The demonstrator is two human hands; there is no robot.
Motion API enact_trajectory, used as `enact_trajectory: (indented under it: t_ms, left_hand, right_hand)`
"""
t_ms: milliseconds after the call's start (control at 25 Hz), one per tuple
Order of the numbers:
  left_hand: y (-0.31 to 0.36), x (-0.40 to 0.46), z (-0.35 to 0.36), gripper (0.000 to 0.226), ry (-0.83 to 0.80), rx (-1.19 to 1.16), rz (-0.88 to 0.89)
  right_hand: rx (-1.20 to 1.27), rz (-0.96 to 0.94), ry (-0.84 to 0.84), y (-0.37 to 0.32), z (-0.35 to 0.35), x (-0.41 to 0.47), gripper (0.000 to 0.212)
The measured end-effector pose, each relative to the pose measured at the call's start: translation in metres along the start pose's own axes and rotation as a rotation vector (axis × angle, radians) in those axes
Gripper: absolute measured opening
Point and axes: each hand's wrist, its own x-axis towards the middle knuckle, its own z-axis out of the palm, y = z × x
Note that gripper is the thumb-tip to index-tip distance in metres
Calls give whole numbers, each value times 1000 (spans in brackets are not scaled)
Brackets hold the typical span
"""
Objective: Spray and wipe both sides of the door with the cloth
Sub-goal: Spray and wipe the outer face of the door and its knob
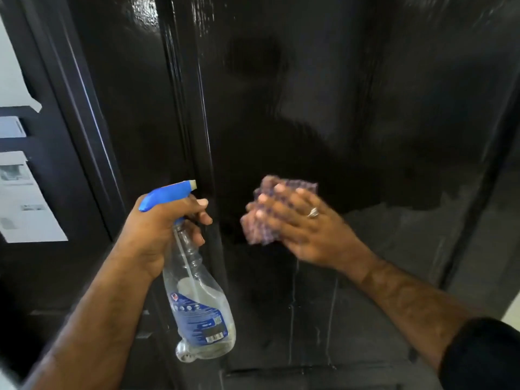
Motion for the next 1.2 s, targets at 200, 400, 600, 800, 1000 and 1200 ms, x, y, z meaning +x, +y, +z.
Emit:
enact_trajectory:
  t_ms: [200,400,600,800,1000,1200]
  left_hand:
    - [-1,-6,13,12,-13,13,27]
    - [-4,-3,31,6,-20,21,8]
    - [-10,7,60,6,-86,19,-39]
    - [-20,8,82,18,-137,60,-61]
    - [-22,9,103,14,-194,81,-55]
    - [-23,21,138,20,-236,81,-77]
  right_hand:
    - [-96,932,345,55,-13,-31,58]
    - [154,920,293,-48,9,32,62]
    - [158,141,-23,-25,5,-16,58]
    - [-12,926,342,75,-9,-113,58]
    - [40,1406,593,27,7,-48,61]
    - [132,405,33,16,-10,-100,57]
